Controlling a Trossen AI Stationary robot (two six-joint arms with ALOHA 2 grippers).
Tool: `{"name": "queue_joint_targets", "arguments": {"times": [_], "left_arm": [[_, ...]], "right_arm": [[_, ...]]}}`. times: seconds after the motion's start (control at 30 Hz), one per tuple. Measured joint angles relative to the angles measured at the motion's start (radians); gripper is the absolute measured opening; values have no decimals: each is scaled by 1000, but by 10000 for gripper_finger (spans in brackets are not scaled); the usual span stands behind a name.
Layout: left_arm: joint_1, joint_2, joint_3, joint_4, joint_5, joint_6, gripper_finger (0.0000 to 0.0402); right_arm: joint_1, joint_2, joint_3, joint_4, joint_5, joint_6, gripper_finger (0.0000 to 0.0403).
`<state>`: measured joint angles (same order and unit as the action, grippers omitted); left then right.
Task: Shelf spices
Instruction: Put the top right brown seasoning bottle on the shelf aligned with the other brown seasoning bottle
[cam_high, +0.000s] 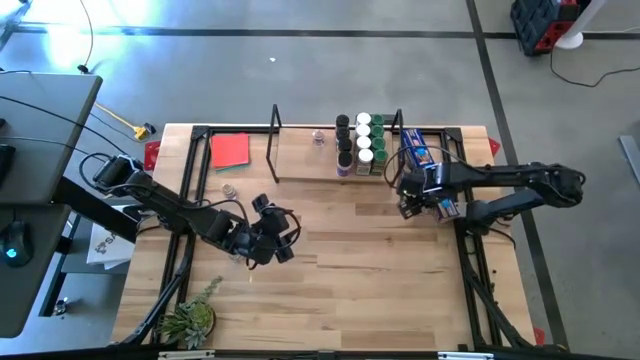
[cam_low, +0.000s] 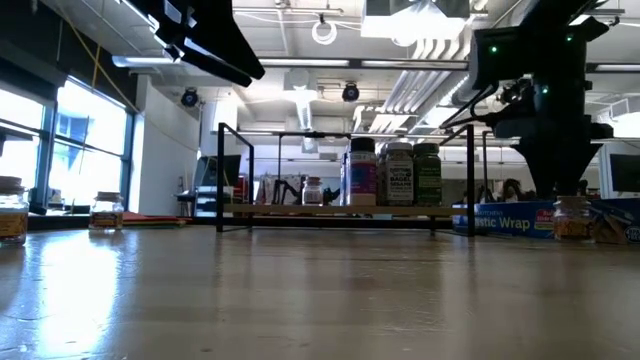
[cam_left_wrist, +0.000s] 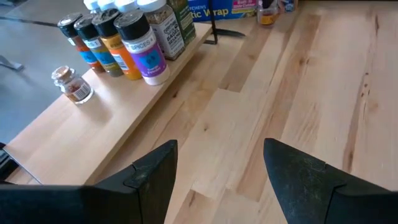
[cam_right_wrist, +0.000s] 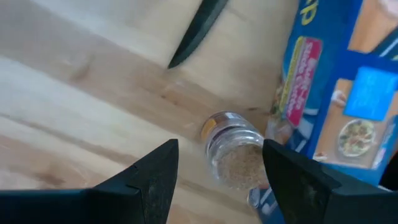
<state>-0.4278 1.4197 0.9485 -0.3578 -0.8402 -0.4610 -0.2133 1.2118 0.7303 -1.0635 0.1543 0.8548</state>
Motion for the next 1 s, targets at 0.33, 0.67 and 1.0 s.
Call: {"name": "queue_joint_targets", "arguments": {"times": [0.33,0.67,1.0], "left_arm": [[-10,0,0,10,0,0,234],[-13,0,0,13,-1,0,234],[-13,0,0,15,7,0,234]], "right_arm": [[26,0,0,-24,-15,36,227],[88,64,0,190,-183,38,227],[262,74,103,599,-260,-198,227]]}}
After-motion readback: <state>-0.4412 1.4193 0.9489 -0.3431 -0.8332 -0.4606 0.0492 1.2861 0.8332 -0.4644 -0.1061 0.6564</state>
